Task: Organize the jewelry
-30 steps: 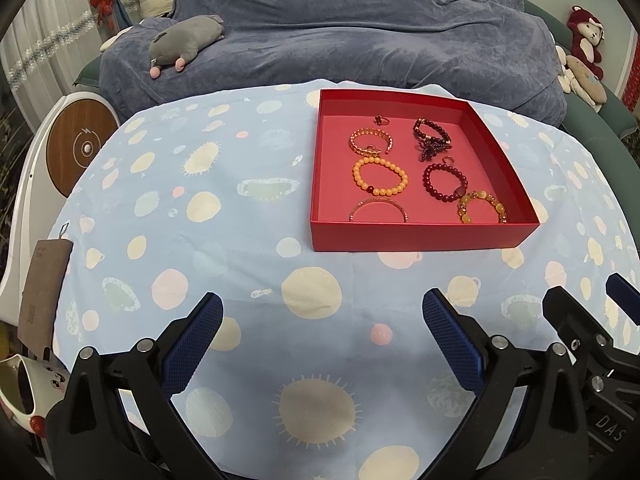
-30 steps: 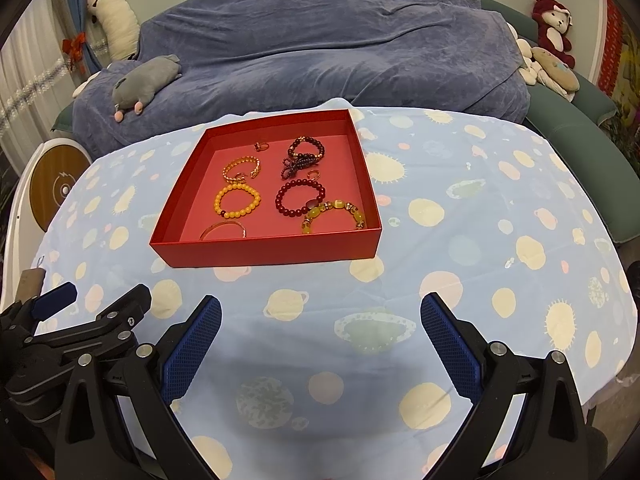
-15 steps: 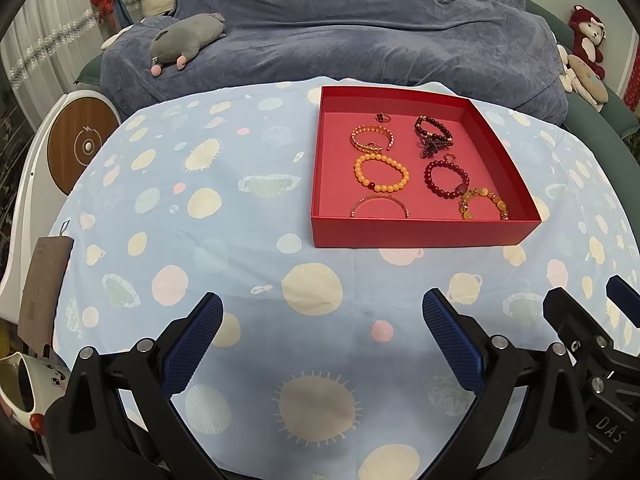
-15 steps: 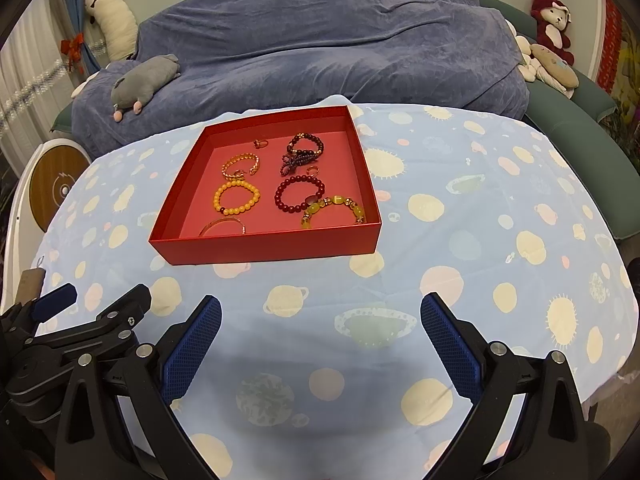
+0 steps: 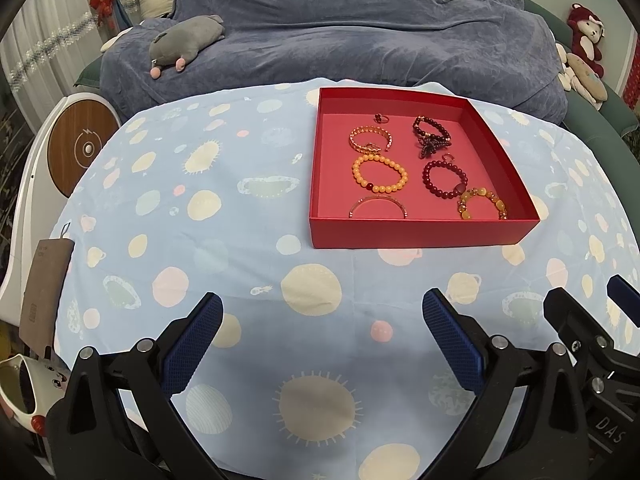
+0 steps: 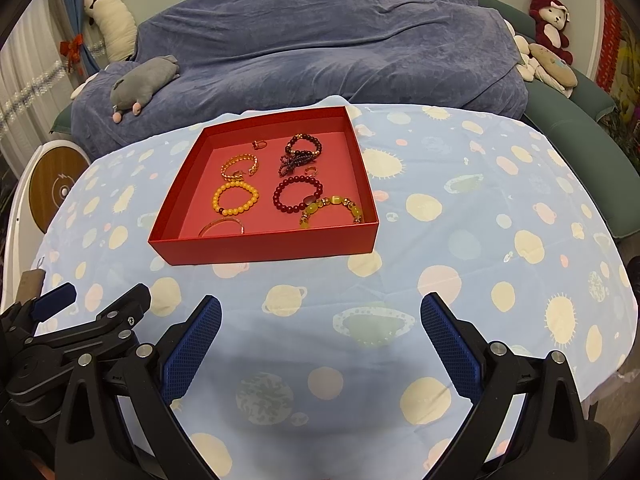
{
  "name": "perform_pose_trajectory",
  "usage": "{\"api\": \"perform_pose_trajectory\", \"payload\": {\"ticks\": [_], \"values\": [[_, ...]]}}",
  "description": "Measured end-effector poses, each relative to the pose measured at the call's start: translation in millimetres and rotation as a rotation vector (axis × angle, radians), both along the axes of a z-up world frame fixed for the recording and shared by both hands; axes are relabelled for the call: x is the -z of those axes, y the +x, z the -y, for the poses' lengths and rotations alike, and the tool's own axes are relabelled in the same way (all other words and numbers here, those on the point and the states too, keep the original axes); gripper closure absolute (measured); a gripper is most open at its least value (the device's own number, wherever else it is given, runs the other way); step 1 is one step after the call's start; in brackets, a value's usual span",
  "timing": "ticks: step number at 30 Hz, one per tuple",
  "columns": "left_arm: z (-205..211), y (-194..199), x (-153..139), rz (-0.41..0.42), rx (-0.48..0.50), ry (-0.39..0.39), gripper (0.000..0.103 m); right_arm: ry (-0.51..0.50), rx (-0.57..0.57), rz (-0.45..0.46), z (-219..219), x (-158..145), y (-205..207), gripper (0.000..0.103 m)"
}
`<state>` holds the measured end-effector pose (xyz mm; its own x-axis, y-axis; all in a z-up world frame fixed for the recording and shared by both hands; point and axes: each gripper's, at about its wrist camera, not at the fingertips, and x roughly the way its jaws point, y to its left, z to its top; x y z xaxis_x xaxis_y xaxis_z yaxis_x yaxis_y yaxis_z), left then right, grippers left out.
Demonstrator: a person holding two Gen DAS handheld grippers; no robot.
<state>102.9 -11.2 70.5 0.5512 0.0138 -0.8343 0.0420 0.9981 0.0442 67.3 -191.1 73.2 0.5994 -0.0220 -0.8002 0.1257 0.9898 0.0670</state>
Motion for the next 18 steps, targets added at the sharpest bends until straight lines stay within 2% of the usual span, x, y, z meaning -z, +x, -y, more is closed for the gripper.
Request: {"api": "perform_pose_trajectory", "payload": {"ticks": [18], "values": [[2.3, 2.4, -1.1, 0.001, 0.010, 0.007, 0.008, 0.000, 0.002, -0.001, 1.4, 0.6, -0.4, 0.007]]}}
